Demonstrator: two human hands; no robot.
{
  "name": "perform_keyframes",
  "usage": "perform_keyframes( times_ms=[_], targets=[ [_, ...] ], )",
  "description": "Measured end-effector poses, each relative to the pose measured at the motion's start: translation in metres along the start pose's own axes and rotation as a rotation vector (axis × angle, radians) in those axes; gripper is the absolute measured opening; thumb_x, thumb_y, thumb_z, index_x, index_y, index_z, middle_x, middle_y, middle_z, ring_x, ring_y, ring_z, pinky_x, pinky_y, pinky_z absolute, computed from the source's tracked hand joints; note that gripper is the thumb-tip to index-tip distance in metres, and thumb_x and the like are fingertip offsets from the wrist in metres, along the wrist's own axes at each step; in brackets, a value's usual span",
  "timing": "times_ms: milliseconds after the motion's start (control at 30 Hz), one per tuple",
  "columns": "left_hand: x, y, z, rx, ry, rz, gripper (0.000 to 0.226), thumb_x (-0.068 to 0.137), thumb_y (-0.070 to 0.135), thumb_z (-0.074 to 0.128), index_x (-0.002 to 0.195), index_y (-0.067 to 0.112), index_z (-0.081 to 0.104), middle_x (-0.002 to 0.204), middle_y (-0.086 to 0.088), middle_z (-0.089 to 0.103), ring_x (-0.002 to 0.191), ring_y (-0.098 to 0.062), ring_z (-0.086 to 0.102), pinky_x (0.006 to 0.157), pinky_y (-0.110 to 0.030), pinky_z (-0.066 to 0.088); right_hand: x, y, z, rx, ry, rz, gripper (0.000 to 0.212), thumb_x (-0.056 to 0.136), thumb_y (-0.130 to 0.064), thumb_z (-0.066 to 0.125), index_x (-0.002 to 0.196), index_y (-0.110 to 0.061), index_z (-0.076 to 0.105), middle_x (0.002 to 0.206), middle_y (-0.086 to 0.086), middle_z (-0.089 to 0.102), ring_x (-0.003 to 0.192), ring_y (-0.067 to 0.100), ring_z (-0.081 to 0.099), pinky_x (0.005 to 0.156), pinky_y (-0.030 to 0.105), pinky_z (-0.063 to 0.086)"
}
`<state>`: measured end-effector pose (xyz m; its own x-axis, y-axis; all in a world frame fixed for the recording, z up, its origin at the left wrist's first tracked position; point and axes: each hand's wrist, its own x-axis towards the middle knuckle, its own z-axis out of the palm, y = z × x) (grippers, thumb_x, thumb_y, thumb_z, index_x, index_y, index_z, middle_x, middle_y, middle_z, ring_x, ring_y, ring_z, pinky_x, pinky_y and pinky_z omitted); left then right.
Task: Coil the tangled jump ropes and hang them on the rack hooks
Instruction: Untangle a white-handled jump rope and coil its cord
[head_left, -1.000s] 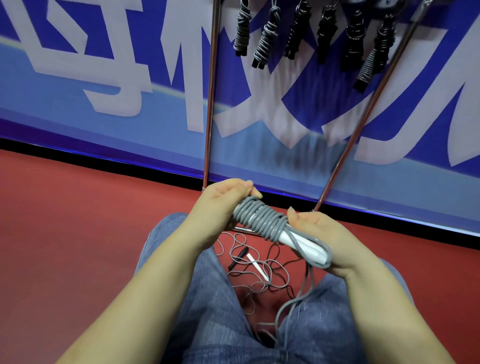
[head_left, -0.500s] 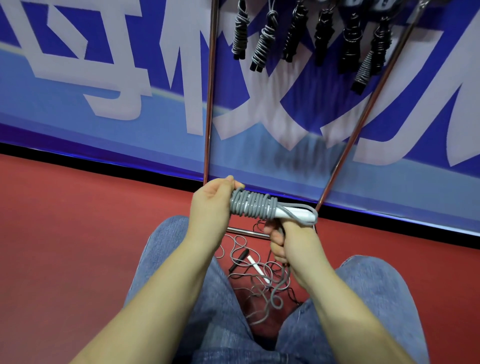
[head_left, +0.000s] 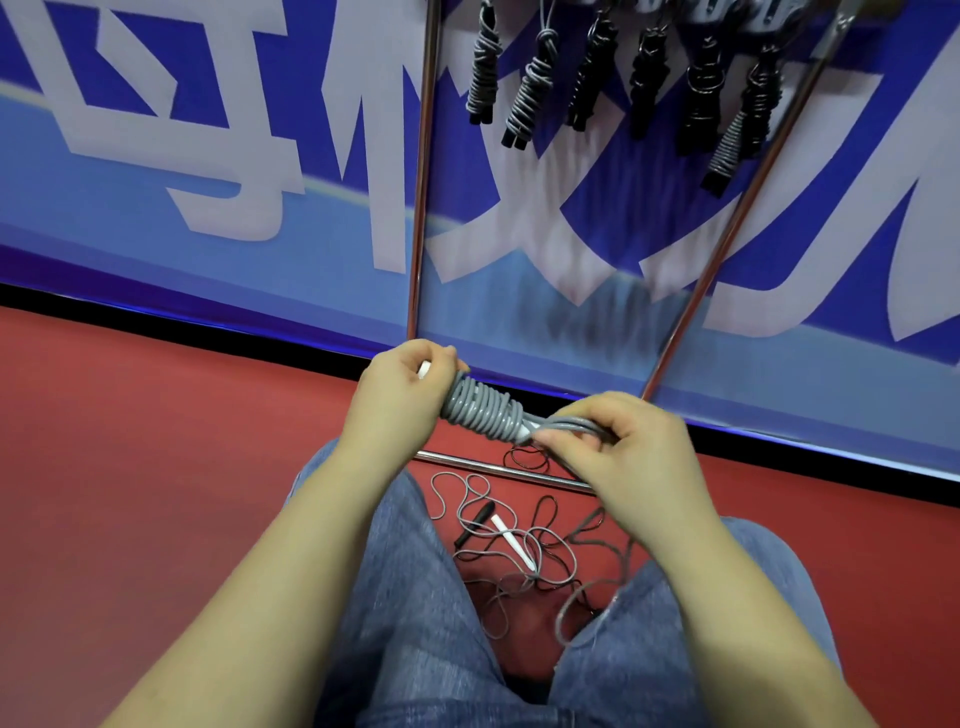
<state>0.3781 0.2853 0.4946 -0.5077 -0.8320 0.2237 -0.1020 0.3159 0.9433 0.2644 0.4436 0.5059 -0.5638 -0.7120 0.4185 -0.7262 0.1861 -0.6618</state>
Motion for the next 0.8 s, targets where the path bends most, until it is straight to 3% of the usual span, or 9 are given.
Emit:
perform_keyframes(
  times_ms=[67, 133, 233, 300, 500, 567, 633, 700, 800],
  targets=[
    [0.001, 0.006, -0.004, -0.016, -0.121, 0.004, 0.028, 0.092, 0.028, 0.057, 0.067, 0.021, 0.067, 0.057, 0.014, 0.060, 0.060, -0.011, 0.049, 0.065, -0.029, 0.040, 0.003, 0.005, -0.004, 0.024, 0.008, -0.016, 0.012, 0.068, -0.028, 0.082, 0.076, -0.029, 0.073, 0.074, -0.009, 0.064, 0.074, 0.004, 0.060, 0.068, 0.016, 0.043],
    [0.002, 0.012, -0.010, -0.071, -0.234, 0.012, 0.025, 0.088, 0.031, 0.058, 0.067, 0.021, 0.067, 0.057, 0.012, 0.059, 0.055, -0.007, 0.047, 0.057, -0.023, 0.038, 0.006, 0.005, -0.007, 0.058, -0.100, 0.019, 0.007, 0.072, -0.031, 0.078, 0.073, -0.035, 0.072, 0.073, -0.008, 0.062, 0.074, 0.002, 0.059, 0.068, 0.015, 0.042],
    [-0.001, 0.022, -0.015, -0.113, -0.330, 0.035, 0.026, 0.093, 0.020, 0.056, 0.071, 0.012, 0.065, 0.052, 0.011, 0.055, 0.043, 0.000, 0.041, 0.044, -0.012, 0.032, 0.007, -0.001, -0.009, 0.111, -0.387, 0.116, 0.026, 0.084, -0.033, 0.066, 0.059, -0.027, 0.067, 0.051, -0.010, 0.056, 0.050, 0.000, 0.047, 0.054, 0.016, 0.035],
    [-0.005, 0.026, -0.016, -0.170, -0.348, 0.015, 0.029, 0.097, 0.011, 0.049, 0.072, 0.007, 0.062, 0.046, 0.011, 0.050, 0.037, 0.000, 0.036, 0.040, -0.010, 0.028, 0.007, -0.006, -0.011, 0.186, -0.460, 0.164, 0.037, 0.086, -0.036, 0.059, 0.055, -0.016, 0.063, 0.042, -0.008, 0.046, 0.041, 0.002, 0.036, 0.046, 0.018, 0.029],
    [-0.006, 0.023, -0.010, -0.383, -0.322, -0.058, 0.028, 0.081, 0.032, 0.053, 0.059, 0.021, 0.066, 0.051, 0.003, 0.041, 0.044, -0.011, 0.026, 0.042, -0.018, 0.017, 0.003, -0.015, -0.006, 0.748, -0.449, 0.429, 0.044, 0.076, -0.040, 0.049, 0.041, -0.015, 0.058, 0.040, -0.006, 0.047, 0.035, 0.003, 0.037, 0.038, 0.014, 0.031],
    [-0.007, 0.021, -0.005, -0.486, -0.297, -0.095, 0.027, 0.083, 0.030, 0.053, 0.061, 0.019, 0.064, 0.052, 0.000, 0.039, 0.041, -0.010, 0.025, 0.041, -0.014, 0.017, -0.002, -0.017, 0.002, 1.108, -0.462, 0.573, 0.044, 0.077, -0.040, 0.047, 0.039, -0.018, 0.052, 0.036, -0.003, 0.037, 0.030, 0.005, 0.031, 0.034, 0.016, 0.026],
    [-0.008, 0.021, 0.000, -0.558, -0.269, -0.140, 0.031, 0.093, 0.022, 0.051, 0.065, 0.016, 0.061, 0.052, -0.001, 0.035, 0.038, -0.009, 0.023, 0.039, -0.012, 0.016, -0.005, -0.019, 0.012, 1.298, -0.452, 0.593, 0.044, 0.079, -0.041, 0.044, 0.042, -0.018, 0.045, 0.035, -0.003, 0.028, 0.030, 0.006, 0.024, 0.034, 0.017, 0.020],
    [-0.009, 0.018, 0.002, -0.600, -0.226, -0.193, 0.033, 0.097, 0.018, 0.044, 0.068, 0.013, 0.059, 0.048, 0.001, 0.035, 0.034, -0.007, 0.021, 0.038, -0.011, 0.014, -0.004, -0.022, 0.019, 1.240, -0.327, 0.578, 0.046, 0.084, -0.041, 0.043, 0.045, -0.017, 0.043, 0.035, -0.003, 0.028, 0.030, 0.006, 0.023, 0.035, 0.016, 0.019],
    [-0.011, 0.014, 0.007, -0.646, -0.170, -0.286, 0.033, 0.099, 0.020, 0.042, 0.071, 0.012, 0.057, 0.039, 0.005, 0.032, 0.029, -0.005, 0.017, 0.035, -0.010, 0.013, 0.001, -0.028, 0.027, 0.948, -0.076, 0.560, 0.046, 0.099, -0.034, 0.037, 0.058, -0.014, 0.042, 0.038, -0.005, 0.038, 0.031, 0.004, 0.027, 0.035, 0.014, 0.022]
  ],
)
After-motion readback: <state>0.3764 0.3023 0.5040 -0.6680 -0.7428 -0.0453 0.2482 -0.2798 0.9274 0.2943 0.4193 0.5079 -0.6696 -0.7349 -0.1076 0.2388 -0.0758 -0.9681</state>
